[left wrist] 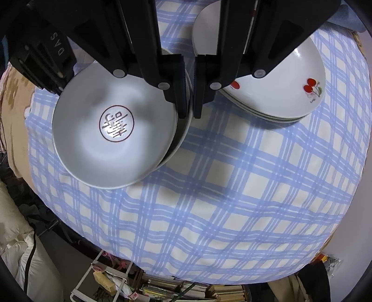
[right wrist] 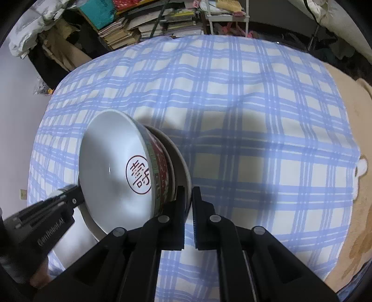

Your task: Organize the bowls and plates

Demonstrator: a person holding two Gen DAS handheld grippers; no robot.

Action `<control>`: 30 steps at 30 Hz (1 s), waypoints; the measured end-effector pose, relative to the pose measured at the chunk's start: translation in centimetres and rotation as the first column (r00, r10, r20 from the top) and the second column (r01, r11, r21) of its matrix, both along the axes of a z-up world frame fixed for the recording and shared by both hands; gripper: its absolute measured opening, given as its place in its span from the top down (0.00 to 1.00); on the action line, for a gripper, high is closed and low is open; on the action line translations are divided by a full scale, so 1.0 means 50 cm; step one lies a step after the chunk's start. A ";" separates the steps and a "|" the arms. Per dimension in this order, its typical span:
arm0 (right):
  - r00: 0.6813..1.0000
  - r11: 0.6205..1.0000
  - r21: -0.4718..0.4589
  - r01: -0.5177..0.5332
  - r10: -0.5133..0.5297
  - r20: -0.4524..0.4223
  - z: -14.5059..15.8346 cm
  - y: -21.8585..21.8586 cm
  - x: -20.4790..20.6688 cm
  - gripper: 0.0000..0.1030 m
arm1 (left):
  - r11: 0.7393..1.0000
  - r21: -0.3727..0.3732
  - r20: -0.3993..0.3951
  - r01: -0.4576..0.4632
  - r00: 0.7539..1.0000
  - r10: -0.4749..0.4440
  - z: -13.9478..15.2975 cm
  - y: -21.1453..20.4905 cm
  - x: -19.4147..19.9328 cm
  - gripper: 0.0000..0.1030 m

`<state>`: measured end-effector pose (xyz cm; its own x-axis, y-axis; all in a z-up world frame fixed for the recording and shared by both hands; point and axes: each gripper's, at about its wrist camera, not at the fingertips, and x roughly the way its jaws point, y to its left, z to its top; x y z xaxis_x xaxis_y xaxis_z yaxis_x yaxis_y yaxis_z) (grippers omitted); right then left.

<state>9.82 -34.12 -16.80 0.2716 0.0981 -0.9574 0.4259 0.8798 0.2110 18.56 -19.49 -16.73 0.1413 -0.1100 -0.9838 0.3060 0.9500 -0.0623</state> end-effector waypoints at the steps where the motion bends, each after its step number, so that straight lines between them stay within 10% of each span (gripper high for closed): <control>1: 1.000 1.000 0.011 0.002 -0.002 0.002 0.002 -0.001 -0.003 0.90 | 1.000 0.001 0.000 0.004 1.000 -0.004 0.003 0.002 -0.001 0.97; 30: 0.999 0.996 0.085 -0.029 0.026 0.033 0.041 -0.002 -0.013 0.91 | 1.000 -0.010 -0.009 -0.005 1.000 0.004 0.054 0.044 -0.038 0.98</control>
<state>9.15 -34.20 -14.75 0.2976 0.1876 -0.9361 0.3934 0.8693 0.2992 16.64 -17.29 -14.04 0.1329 -0.1191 -0.9840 0.3011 0.9507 -0.0744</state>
